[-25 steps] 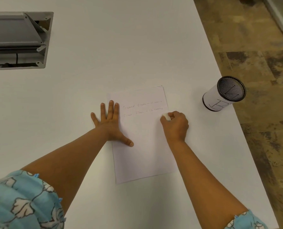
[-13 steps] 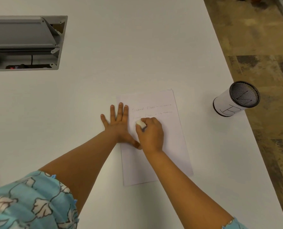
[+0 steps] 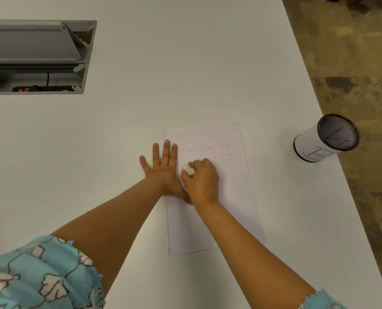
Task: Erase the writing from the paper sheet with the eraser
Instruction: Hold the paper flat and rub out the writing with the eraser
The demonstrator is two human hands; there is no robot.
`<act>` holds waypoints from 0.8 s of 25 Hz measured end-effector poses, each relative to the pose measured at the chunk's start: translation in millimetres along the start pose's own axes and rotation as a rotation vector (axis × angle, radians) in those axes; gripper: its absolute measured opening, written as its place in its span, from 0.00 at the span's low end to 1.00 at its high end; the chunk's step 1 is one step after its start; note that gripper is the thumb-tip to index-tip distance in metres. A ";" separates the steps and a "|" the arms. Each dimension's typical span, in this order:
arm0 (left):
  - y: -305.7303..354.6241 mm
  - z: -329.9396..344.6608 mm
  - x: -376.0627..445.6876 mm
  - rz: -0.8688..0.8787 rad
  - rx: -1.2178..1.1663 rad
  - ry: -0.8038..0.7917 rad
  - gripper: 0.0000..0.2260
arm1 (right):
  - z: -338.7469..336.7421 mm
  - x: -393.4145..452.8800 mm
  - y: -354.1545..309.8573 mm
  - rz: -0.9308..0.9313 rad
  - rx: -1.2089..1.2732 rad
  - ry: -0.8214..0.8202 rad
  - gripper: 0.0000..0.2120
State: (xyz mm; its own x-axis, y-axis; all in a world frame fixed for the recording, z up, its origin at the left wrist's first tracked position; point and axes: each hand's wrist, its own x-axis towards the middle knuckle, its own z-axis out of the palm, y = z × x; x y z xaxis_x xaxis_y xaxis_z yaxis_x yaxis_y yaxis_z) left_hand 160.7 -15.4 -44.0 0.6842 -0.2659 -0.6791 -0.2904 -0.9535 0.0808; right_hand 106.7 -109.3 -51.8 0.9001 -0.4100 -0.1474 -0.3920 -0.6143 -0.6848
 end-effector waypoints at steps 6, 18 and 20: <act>1.3 -1.1 -0.9 0.001 0.012 0.003 0.67 | 3.7 20.0 -13.4 0.021 0.021 -0.005 0.12; -1.8 2.1 2.7 0.017 0.020 -0.002 0.69 | -6.4 7.7 1.3 0.034 -0.028 0.029 0.11; -2.7 1.3 3.3 0.022 0.019 -0.002 0.69 | -9.0 4.7 5.9 0.034 -0.028 0.032 0.11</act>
State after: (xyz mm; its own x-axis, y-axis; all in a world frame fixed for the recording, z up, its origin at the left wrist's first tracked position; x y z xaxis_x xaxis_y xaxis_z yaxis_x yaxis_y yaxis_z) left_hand 162.9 -13.5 -47.5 0.6764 -0.2861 -0.6787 -0.3179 -0.9446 0.0814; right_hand 106.9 -120.9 -50.1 0.8800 -0.4517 -0.1469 -0.4275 -0.6184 -0.6594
